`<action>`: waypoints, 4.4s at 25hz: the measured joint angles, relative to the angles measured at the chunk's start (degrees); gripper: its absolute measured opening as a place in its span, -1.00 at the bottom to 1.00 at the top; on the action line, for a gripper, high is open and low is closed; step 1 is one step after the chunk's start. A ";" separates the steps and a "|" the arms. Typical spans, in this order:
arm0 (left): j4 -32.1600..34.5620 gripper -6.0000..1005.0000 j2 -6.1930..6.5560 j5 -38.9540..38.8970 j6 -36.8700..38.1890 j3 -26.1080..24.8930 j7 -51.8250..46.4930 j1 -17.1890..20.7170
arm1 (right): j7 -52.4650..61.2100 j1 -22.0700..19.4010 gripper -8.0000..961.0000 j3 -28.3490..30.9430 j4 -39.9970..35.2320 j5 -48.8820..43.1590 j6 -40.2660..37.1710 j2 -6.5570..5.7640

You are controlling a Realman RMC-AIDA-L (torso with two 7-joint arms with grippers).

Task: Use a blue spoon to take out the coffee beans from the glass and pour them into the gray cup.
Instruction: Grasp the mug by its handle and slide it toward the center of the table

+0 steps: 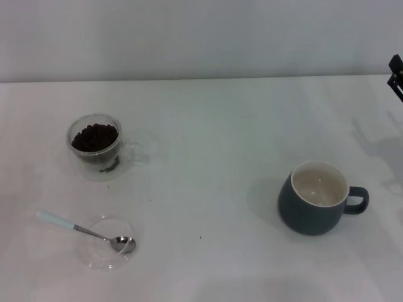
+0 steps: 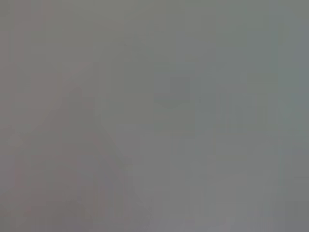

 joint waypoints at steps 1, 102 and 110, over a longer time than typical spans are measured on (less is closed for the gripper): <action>0.03 0.77 0.00 0.00 0.08 0.00 -0.02 0.04 | 0.00 0.00 0.81 0.00 0.00 -0.02 0.00 0.00; 0.93 0.77 0.18 -0.51 0.57 0.00 -0.42 1.77 | 10.76 -10.83 -0.67 -10.84 -5.45 -22.26 9.66 0.24; 0.94 0.77 0.25 -0.86 0.47 0.00 -0.42 1.78 | 10.81 -9.65 -0.67 -13.05 -6.97 -22.27 9.74 0.26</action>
